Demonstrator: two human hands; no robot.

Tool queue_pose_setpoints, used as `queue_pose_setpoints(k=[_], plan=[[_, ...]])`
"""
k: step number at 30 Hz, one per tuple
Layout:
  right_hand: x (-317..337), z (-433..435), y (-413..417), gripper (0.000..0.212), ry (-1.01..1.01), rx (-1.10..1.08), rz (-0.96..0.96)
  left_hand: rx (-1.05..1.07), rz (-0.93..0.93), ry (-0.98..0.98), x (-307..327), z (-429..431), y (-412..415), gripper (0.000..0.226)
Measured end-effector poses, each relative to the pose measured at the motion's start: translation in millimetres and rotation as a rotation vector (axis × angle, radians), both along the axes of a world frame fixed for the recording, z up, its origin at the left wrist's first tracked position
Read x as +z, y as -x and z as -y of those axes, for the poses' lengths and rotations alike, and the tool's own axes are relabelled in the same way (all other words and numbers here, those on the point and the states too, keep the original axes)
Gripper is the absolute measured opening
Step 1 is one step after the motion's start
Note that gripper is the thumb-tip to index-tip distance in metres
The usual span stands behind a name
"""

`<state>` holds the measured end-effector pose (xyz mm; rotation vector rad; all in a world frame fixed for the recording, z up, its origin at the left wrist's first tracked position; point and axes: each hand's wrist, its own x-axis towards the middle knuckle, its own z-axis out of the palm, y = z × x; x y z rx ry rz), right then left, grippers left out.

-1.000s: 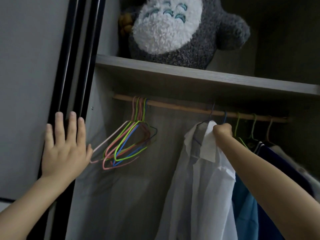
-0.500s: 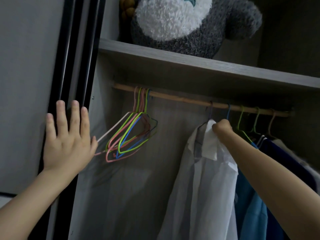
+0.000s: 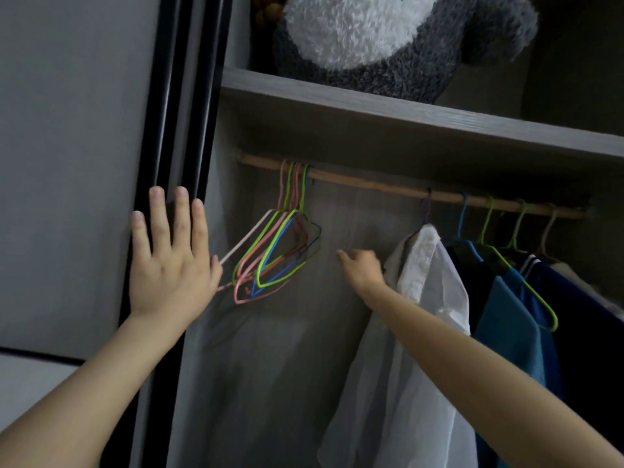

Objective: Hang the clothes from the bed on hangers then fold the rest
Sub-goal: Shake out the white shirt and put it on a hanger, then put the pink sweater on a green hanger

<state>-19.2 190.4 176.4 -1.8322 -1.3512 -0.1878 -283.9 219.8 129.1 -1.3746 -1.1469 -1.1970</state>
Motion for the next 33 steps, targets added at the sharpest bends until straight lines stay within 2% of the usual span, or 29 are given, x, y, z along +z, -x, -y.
queue_pose_setpoints(k=[3, 6, 8, 12, 14, 18, 21, 24, 29, 33], plan=[[-1, -12, 41, 0.049, -0.024, 0.188, -0.264, 0.030, -0.003, 0.008, 0, 1, -1, 0.071], [7, -21, 76, 0.056, 0.013, 0.295, -0.364, 0.062, -0.014, 0.013, 1, 3, 1, 0.071], [10, -28, 93, 0.054, 0.051, 0.317, -0.362, 0.075, -0.020, 0.017, 1, 5, 1, 0.074], [7, -38, 106, 0.029, 0.145, 0.319, -0.295, 0.103, -0.032, 0.029, 2, 7, 2, 0.083], [4, -38, 103, 0.025, 0.129, 0.279, -0.286, 0.106, -0.032, 0.033, 2, 6, 3, 0.083], [0, -35, 93, 0.033, -0.039, 0.217, -0.352, 0.115, -0.025, 0.046, 0, 4, 3, 0.084], [-3, -26, 89, 0.038, -0.155, 0.168, -0.305, 0.125, -0.028, 0.048, -1, 3, 3, 0.081], [-1, -16, 81, 0.031, -0.254, 0.170, -0.280, 0.121, -0.036, 0.043, -2, 0, 4, 0.078], [0, 0, 54, 0.029, -0.310, 0.187, -0.365, 0.077, -0.041, 0.044, -3, 2, 6, 0.069], [-10, 39, 18, 0.035, -0.327, 0.214, -0.374, -0.040, -0.027, 0.074, 1, 3, 4, 0.073]])
